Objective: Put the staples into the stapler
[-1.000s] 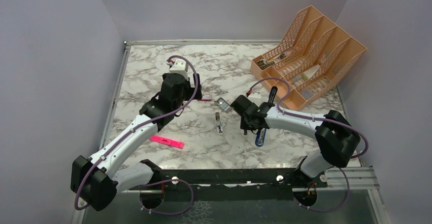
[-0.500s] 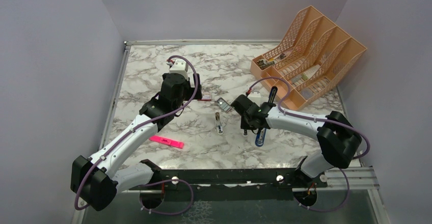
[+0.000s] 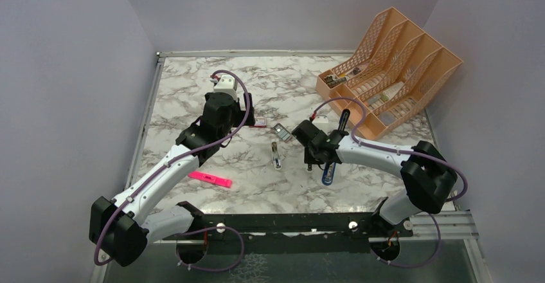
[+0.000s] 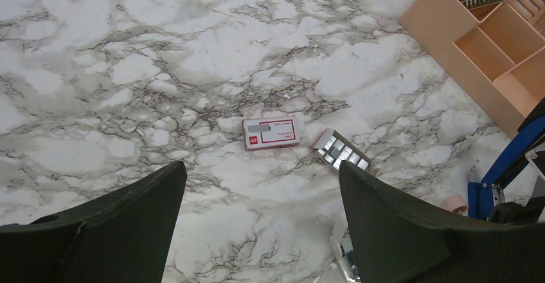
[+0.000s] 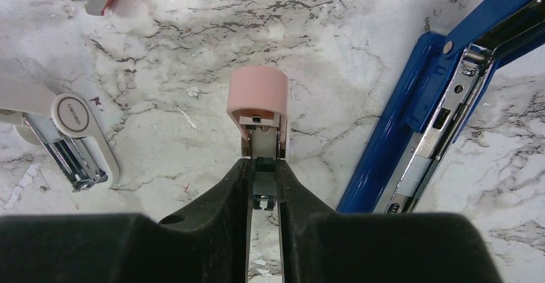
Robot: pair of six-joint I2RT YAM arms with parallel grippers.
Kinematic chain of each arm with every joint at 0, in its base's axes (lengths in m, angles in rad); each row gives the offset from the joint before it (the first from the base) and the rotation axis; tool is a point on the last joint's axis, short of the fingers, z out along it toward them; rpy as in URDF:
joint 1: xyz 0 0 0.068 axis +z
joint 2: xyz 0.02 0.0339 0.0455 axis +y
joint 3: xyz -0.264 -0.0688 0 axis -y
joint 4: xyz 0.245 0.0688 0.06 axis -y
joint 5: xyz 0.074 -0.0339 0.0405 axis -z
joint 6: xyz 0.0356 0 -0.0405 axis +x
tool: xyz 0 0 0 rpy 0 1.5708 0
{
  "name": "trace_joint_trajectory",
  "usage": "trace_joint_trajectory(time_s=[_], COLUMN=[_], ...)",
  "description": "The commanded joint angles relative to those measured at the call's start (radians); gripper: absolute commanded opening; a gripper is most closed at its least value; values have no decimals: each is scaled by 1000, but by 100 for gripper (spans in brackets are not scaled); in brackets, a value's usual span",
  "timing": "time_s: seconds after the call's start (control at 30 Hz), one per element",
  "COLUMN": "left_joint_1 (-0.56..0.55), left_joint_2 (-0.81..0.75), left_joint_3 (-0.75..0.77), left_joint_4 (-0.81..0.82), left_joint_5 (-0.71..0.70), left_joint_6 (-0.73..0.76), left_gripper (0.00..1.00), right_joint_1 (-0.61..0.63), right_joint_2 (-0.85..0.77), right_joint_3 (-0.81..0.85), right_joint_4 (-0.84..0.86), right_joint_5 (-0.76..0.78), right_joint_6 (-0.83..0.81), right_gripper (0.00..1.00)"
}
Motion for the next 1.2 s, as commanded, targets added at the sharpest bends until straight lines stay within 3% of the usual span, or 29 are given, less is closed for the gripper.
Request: trace_joint_trajectory(time_s=[0.0,1.17], left_joint_1=[3,4], left_joint_2=[2,4], left_joint_3=[-5,-5], left_joint_4=[7,8], left_joint_5=[2,2], left_joint_6=[0,0], left_gripper=[89,89], right_joint_1=[-2,-2], right_joint_2=[18,2], right_joint_3=[-16,-7], right_joint_4=[31,30], right_joint_5=[-15,-16], right_joint_6=[-7,11], right_gripper=[22,22])
